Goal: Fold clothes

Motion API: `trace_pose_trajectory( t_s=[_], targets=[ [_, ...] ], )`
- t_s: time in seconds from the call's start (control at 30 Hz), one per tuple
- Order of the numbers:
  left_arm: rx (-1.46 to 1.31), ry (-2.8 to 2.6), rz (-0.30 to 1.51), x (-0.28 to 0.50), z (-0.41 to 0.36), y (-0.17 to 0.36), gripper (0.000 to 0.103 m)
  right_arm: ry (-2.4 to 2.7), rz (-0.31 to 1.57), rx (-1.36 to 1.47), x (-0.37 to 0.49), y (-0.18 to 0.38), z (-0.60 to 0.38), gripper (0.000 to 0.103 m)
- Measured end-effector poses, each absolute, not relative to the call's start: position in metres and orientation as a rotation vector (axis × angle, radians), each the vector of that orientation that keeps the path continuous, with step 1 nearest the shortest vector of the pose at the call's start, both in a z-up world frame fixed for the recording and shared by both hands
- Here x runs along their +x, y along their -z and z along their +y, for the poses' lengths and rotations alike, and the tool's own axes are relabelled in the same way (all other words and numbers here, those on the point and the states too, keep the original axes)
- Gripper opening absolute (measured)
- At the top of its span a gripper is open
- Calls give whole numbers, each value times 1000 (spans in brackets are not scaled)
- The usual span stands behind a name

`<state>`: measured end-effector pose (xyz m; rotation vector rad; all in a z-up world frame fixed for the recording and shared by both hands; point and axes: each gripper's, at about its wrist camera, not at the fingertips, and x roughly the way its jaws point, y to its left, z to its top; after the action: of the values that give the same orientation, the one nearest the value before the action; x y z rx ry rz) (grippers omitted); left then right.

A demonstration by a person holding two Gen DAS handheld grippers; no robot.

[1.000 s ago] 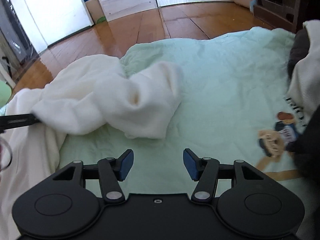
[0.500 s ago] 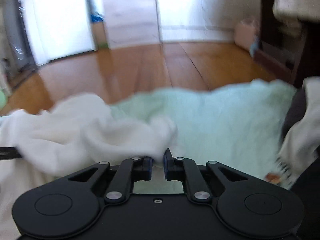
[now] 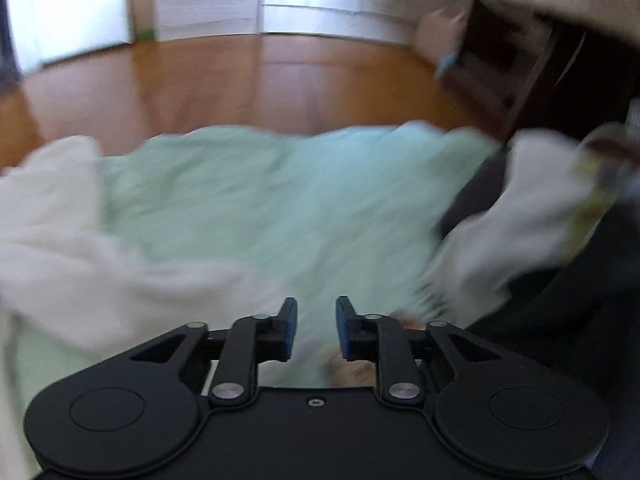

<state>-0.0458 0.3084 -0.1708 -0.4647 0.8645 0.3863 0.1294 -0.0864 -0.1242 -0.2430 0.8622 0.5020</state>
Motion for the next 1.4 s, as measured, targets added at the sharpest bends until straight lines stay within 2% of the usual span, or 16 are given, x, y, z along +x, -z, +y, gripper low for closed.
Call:
trace_pose_trajectory(
  t_s=[0.07,0.3,0.4,0.5,0.63,0.73,0.83,0.9,0.93,0.97,1.03,1.1,1.17,1.23,1.3,1.4],
  targets=[
    [-482,-377,865,-48,311,173,21,-536,928,-162,122,144,-88,51],
    [-521,-441,892,-55,313,179,22,-721,1223,448,104,210,-100,57],
    [-687,-490,882,-77,324,179,22,-661,1166,359,99,206,-89,63],
    [-667,-485,867,-86,317,178,22,-598,1119,322,104,197,-89,63],
    [-580,-464,878,-84,306,177,21,-479,1109,444,126,203,-106,87],
    [-616,-452,875,-84,310,178,21,-457,1174,572,137,221,-107,90],
    [-615,-450,899,-81,316,181,22,-417,1144,552,142,218,-94,94],
    [-602,-448,900,-81,313,180,21,-424,1115,427,144,210,-78,88],
    [-601,-433,894,-81,311,178,21,-432,1098,354,146,206,-70,43],
    [-599,-415,888,-82,310,175,20,-438,1080,280,147,202,-62,11],
    [-609,-356,857,-86,309,168,20,-516,902,148,134,162,-55,10],
    [-626,-272,797,-93,308,155,27,-553,674,-6,114,101,-52,9],
    [-619,-212,716,-101,306,137,50,-533,470,-125,100,39,-58,8],
    [-602,-175,704,-97,302,132,60,-434,266,-235,95,-7,-72,8],
    [-585,-137,695,-92,297,128,60,-302,192,-317,114,-25,-86,9],
    [-547,-105,794,-72,282,148,60,-187,281,-401,169,-11,-99,5]
  ],
)
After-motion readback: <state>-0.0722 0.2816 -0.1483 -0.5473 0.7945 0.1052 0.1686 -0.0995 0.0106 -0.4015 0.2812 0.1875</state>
